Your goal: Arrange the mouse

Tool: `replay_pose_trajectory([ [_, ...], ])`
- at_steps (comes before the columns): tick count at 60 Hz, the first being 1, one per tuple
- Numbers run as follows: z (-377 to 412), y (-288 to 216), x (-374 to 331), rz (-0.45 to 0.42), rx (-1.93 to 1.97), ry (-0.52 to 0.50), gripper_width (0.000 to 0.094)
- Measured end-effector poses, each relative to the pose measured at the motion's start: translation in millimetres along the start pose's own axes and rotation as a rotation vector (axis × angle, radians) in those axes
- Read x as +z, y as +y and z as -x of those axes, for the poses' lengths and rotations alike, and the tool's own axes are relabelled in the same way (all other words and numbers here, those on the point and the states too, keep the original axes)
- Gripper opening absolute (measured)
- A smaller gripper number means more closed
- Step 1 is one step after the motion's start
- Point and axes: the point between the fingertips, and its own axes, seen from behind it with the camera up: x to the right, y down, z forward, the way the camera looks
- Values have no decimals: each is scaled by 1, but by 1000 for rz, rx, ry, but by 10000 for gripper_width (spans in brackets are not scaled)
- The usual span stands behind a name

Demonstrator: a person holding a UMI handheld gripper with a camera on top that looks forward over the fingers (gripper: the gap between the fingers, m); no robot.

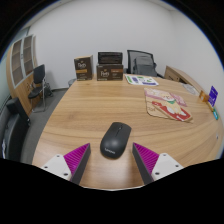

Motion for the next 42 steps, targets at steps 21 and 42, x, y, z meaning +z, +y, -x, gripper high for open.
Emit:
replay_pose_trajectory([
  [21, 7, -22, 40, -12, -9, -20, 870],
  [42, 16, -37, 55, -23, -29, -44, 691],
])
